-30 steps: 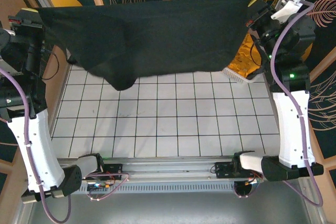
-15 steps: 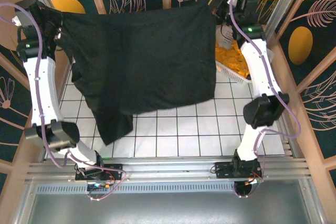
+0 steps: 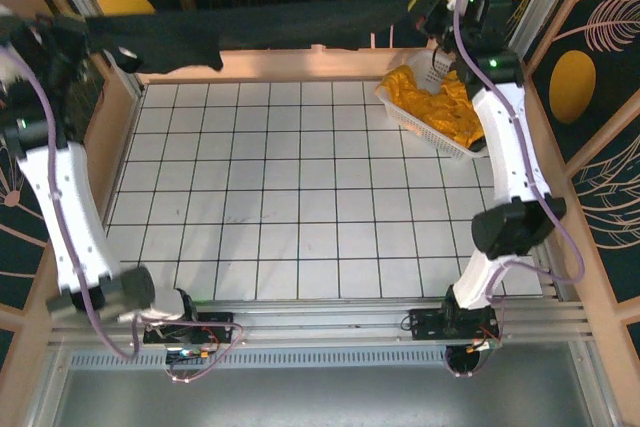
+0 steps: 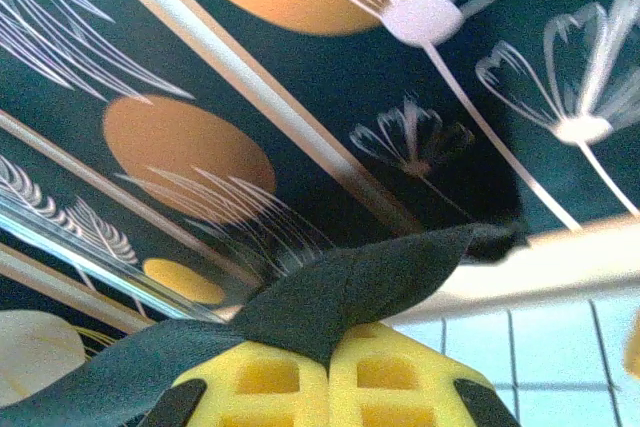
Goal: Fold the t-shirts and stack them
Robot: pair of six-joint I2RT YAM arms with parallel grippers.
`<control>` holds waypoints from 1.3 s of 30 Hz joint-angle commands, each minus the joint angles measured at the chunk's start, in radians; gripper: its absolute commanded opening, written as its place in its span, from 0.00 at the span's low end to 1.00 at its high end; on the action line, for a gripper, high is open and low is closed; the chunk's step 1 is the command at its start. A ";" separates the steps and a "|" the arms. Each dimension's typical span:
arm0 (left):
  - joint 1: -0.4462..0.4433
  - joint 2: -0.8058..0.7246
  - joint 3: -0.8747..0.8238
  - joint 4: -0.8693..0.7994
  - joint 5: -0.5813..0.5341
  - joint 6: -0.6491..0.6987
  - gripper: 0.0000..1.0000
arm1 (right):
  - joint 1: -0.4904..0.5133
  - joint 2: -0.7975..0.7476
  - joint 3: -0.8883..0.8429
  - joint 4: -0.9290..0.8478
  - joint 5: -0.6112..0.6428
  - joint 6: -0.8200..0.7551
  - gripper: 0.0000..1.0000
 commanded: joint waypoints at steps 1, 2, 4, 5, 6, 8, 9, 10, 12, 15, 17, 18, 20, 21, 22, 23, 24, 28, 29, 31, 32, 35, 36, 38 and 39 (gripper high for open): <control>0.013 -0.199 -0.313 -0.021 -0.118 -0.049 0.00 | -0.018 -0.153 -0.251 0.015 0.071 -0.025 0.00; 0.013 -0.263 -0.429 -0.033 -0.127 -0.072 0.00 | -0.015 -0.204 -0.361 0.021 0.085 -0.020 0.00; 0.013 -0.363 -0.606 -0.049 -0.132 -0.094 0.02 | -0.009 -0.314 -0.596 0.023 0.137 0.028 0.00; 0.013 -0.407 -0.691 -0.061 -0.135 -0.098 0.12 | -0.011 -0.363 -0.715 0.028 0.149 0.053 0.00; 0.013 -0.443 -0.772 -0.072 -0.134 -0.098 0.22 | -0.008 -0.401 -0.822 0.036 0.158 0.059 0.00; 0.013 -0.483 -0.910 -0.081 -0.132 -0.076 0.44 | -0.002 -0.433 -0.978 0.031 0.183 0.060 0.14; 0.013 -0.491 -0.975 -0.083 -0.126 -0.058 0.56 | -0.002 -0.429 -1.038 0.032 0.169 0.046 0.37; 0.013 -0.491 -1.019 -0.085 -0.121 -0.042 0.62 | -0.003 -0.417 -1.072 0.028 0.147 0.030 0.49; 0.013 -0.470 -1.091 -0.097 -0.105 -0.007 0.69 | 0.004 -0.367 -1.096 -0.045 0.125 0.001 0.62; 0.010 -0.449 -1.133 -0.115 -0.069 0.026 0.69 | 0.024 -0.356 -1.102 -0.133 0.157 -0.017 0.66; 0.005 -0.453 -1.139 -0.135 -0.048 0.043 0.66 | 0.039 -0.391 -1.118 -0.159 0.185 -0.020 0.68; -0.001 -0.451 -1.138 -0.151 -0.040 0.053 0.64 | 0.048 -0.407 -1.124 -0.169 0.204 -0.021 0.68; -0.035 -0.439 -1.135 -0.206 -0.029 0.080 0.61 | 0.078 -0.433 -1.136 -0.190 0.234 -0.022 0.68; -0.063 -0.435 -1.136 -0.224 -0.031 0.086 0.60 | 0.095 -0.438 -1.139 -0.193 0.243 -0.025 0.68; -0.113 -0.429 -1.144 -0.242 -0.036 0.085 0.58 | 0.119 -0.439 -1.141 -0.193 0.255 -0.028 0.67; -0.166 -0.425 -1.158 -0.245 -0.039 0.073 0.57 | 0.146 -0.434 -1.141 -0.185 0.266 -0.036 0.64; -0.211 -0.420 -1.175 -0.242 -0.039 0.062 0.56 | 0.174 -0.424 -1.135 -0.172 0.274 -0.044 0.62; -0.378 -0.373 -1.270 -0.160 -0.042 -0.026 0.54 | 0.271 -0.308 -1.073 -0.081 0.220 -0.070 0.50; -0.402 -0.356 -1.282 -0.119 -0.041 -0.051 0.54 | 0.291 -0.267 -1.049 -0.057 0.208 -0.076 0.45; -0.414 -0.315 -1.276 -0.045 -0.058 -0.073 0.54 | 0.319 -0.193 -1.013 -0.015 0.202 -0.077 0.39; -0.414 -0.283 -1.259 -0.009 -0.076 -0.077 0.54 | 0.321 -0.158 -1.003 0.016 0.196 -0.070 0.37; -0.414 -0.145 -1.185 0.088 -0.105 -0.066 0.55 | 0.311 -0.065 -0.973 0.060 0.215 -0.043 0.35; -0.412 -0.093 -1.155 0.096 -0.116 -0.055 0.55 | 0.306 -0.037 -0.962 0.060 0.224 -0.036 0.34; -0.405 0.024 -1.086 0.099 -0.145 -0.011 0.55 | 0.293 0.013 -0.936 0.059 0.237 -0.026 0.34; -0.400 0.064 -1.062 0.101 -0.152 0.005 0.55 | 0.290 0.031 -0.923 0.056 0.244 -0.026 0.35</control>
